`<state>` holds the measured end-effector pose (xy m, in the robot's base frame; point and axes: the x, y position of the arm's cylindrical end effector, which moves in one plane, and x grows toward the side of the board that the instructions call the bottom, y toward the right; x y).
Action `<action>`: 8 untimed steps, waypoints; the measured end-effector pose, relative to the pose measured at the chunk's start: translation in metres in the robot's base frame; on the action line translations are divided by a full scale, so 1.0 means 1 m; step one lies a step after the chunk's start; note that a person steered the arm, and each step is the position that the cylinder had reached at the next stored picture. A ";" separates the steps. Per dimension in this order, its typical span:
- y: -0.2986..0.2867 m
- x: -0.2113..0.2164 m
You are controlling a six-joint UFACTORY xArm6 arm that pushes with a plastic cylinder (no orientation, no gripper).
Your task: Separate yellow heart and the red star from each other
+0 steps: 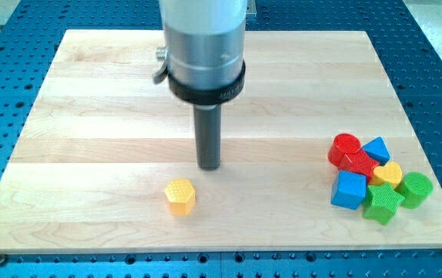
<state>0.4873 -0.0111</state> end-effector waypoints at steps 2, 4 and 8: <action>0.166 -0.071; 0.352 -0.006; 0.318 0.089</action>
<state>0.5767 0.3072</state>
